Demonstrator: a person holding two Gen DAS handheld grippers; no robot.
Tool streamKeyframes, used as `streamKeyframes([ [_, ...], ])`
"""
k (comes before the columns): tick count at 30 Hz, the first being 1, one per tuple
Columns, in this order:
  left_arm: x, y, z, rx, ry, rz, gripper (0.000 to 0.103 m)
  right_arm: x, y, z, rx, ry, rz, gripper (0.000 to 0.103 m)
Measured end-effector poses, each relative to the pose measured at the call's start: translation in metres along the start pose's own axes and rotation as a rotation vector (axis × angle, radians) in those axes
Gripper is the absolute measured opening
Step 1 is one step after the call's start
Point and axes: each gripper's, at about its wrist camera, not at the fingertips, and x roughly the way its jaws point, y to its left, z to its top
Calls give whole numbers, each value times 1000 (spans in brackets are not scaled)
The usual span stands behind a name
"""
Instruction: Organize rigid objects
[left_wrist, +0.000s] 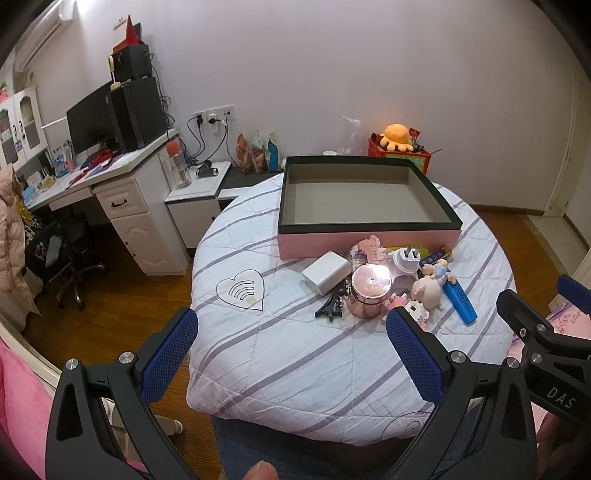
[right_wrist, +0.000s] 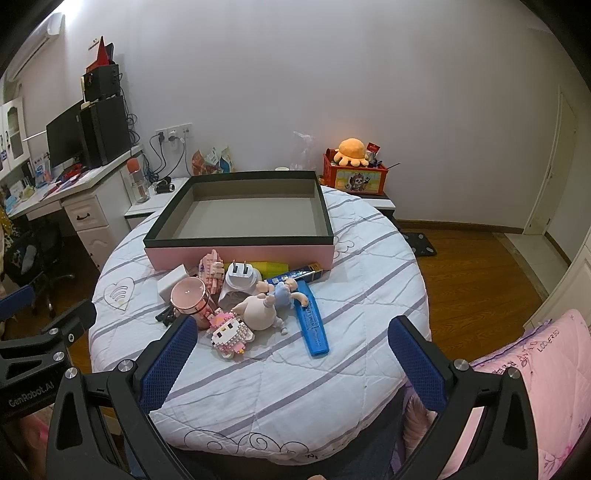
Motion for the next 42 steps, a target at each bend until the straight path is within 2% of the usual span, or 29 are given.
streamKeyframes([
  [10,11,0,-4,-16,0,0,103,9,-3,-3,4,13,5,103],
  [16,41,4,-10,-40,45,-7,103,51,-12,-16,-9,95,14,103],
  [25,77,1,-10,-49,46,0,103,105,-32,-21,-21,172,-17,103],
  [30,93,1,-9,-63,58,5,103,129,-36,-22,-37,208,-17,91],
  [32,98,1,-9,-61,64,13,103,137,-37,-23,-50,222,-18,76],
  [34,103,0,-9,-58,70,18,103,147,-39,-24,-47,247,-6,69],
  [39,108,-2,-7,-52,76,23,103,153,-38,-23,-64,231,8,67],
  [42,110,-5,-5,-44,76,24,103,158,-35,-20,-81,222,23,59],
])
